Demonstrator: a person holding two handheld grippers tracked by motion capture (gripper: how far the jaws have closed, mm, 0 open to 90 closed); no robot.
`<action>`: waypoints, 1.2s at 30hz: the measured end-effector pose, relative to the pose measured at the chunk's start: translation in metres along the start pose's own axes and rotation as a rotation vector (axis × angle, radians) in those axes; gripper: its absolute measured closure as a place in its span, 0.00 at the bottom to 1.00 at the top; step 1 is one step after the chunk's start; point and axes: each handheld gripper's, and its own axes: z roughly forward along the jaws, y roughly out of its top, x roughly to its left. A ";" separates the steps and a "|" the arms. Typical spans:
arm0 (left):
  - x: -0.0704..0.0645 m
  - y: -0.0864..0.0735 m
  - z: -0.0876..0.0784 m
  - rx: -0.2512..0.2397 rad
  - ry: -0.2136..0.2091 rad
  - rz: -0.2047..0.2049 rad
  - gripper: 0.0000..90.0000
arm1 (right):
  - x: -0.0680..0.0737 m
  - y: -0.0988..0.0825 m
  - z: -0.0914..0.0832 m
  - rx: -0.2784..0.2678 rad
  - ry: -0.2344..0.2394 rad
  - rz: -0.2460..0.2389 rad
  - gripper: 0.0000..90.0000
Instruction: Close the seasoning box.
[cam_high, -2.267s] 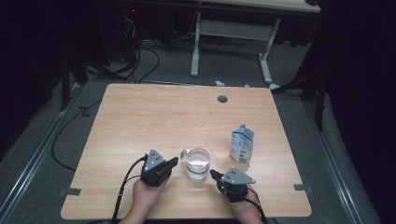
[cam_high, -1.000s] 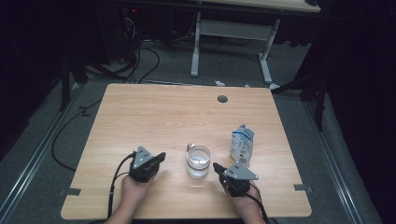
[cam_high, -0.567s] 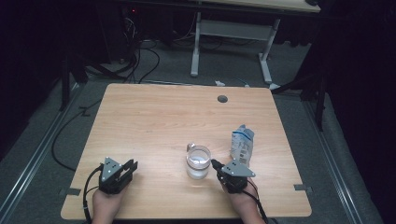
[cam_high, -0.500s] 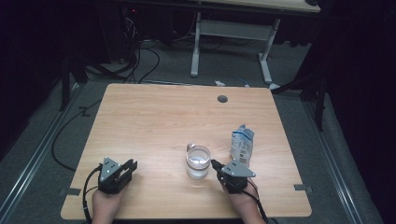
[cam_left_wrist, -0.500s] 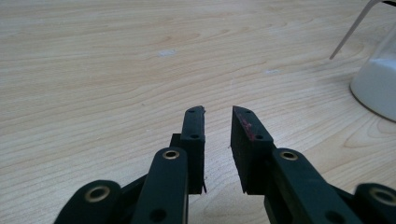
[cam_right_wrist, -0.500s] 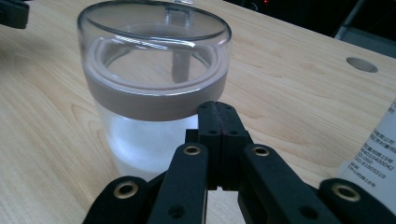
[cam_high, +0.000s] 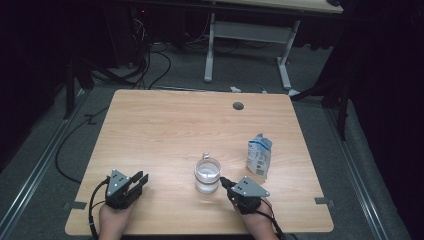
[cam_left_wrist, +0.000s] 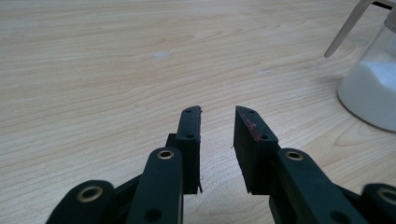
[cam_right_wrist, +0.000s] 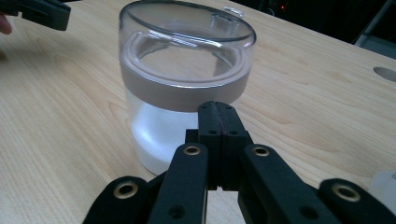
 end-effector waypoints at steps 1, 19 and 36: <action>0.000 0.000 0.000 0.001 -0.001 0.000 0.80 | 0.002 0.000 0.000 -0.003 0.006 0.000 1.00; 0.002 -0.003 -0.002 -0.005 -0.028 -0.005 0.77 | -0.004 0.001 -0.003 -0.002 -0.017 0.024 0.96; -0.011 0.001 0.003 0.007 -0.039 0.039 0.70 | -0.061 -0.049 -0.036 0.055 -0.113 0.155 0.71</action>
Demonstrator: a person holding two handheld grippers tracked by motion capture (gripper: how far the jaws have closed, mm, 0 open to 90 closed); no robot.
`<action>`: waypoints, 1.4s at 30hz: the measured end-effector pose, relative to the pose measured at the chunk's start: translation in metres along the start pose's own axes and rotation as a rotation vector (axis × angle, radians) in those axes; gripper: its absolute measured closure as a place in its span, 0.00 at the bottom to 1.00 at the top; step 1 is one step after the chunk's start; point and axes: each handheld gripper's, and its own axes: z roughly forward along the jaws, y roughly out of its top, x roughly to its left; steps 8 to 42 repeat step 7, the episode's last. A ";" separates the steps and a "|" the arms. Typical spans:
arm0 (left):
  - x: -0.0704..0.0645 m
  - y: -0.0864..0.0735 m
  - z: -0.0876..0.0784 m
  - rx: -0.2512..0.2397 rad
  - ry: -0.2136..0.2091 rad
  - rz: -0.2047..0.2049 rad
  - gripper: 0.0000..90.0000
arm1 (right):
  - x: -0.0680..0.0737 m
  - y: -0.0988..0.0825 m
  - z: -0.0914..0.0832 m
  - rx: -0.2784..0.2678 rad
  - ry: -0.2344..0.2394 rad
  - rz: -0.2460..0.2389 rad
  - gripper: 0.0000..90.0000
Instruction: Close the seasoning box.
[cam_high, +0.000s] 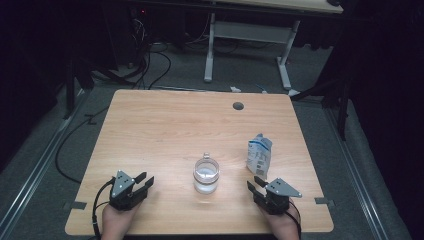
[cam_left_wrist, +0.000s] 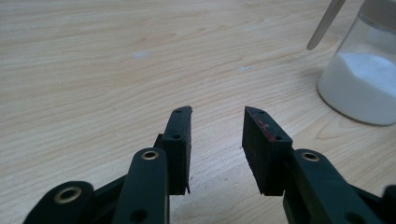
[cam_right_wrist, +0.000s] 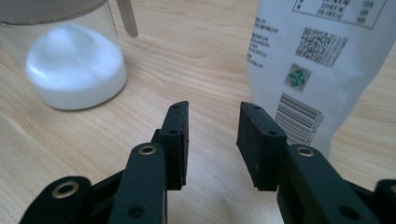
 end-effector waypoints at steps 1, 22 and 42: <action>-0.001 0.001 -0.001 -0.002 0.002 0.002 0.70 | 0.000 0.001 0.000 0.000 -0.001 0.001 0.71; -0.005 0.004 0.000 -0.009 -0.004 0.003 0.70 | -0.001 0.000 -0.005 -0.018 -0.004 0.001 0.71; -0.005 0.004 0.000 -0.009 -0.004 0.003 0.70 | -0.001 0.000 -0.005 -0.018 -0.004 0.001 0.71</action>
